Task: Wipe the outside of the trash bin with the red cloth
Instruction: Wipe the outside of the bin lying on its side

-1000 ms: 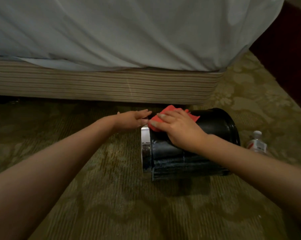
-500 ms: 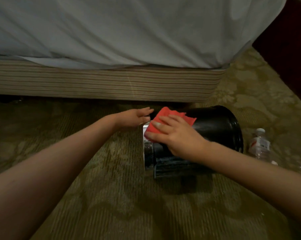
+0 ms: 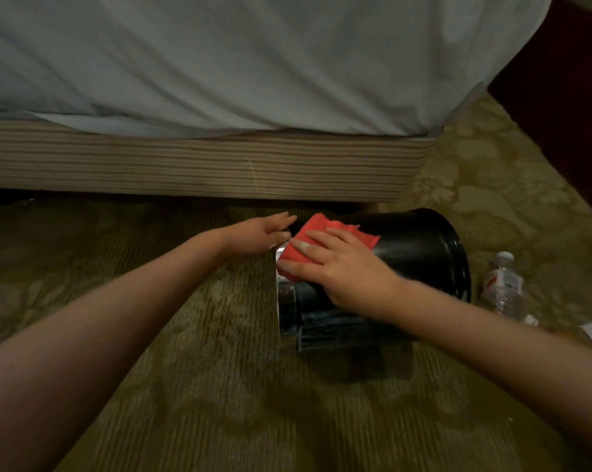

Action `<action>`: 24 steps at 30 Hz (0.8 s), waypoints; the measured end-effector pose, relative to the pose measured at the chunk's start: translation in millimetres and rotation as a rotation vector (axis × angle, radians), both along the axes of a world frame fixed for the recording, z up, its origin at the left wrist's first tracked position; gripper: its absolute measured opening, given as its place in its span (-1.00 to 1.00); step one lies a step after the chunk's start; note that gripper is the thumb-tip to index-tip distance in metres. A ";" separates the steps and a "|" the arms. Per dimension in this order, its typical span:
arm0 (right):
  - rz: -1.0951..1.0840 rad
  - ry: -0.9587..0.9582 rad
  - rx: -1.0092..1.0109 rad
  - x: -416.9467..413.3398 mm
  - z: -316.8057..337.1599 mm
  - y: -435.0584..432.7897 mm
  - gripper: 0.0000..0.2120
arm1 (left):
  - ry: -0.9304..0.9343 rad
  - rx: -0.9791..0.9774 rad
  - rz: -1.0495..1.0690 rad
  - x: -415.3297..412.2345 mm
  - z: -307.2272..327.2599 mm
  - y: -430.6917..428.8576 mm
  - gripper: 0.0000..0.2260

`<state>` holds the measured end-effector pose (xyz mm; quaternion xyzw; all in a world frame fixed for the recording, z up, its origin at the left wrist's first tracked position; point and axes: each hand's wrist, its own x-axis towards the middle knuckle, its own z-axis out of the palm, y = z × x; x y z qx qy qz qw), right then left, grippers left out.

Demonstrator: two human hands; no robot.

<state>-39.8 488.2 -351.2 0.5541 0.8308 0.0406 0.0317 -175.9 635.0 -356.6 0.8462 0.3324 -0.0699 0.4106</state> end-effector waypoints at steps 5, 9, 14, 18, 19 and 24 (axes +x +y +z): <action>-0.226 -0.025 0.000 76.0 15.7 1.8 -0.44 | -0.049 -0.073 0.034 -4.3 4.6 2.0 -0.55; -0.135 0.005 0.032 36.6 5.2 2.2 -0.41 | -0.049 -0.068 0.056 -5.5 4.7 2.5 -0.51; 0.115 -0.022 0.041 22.3 3.0 -5.3 -0.34 | -0.045 -0.067 0.061 -6.2 5.6 0.3 -0.49; 0.003 -0.031 0.057 75.1 16.9 -16.3 -0.40 | -0.027 -0.067 0.038 -3.8 8.1 4.2 -0.52; -0.018 -0.021 0.078 75.1 17.0 -16.4 -0.43 | -0.020 -0.063 0.039 -3.0 8.7 4.6 -0.53; 0.074 0.065 0.067 14.1 -6.0 -8.0 -0.45 | -0.043 -0.066 0.058 -1.7 8.2 3.3 -0.52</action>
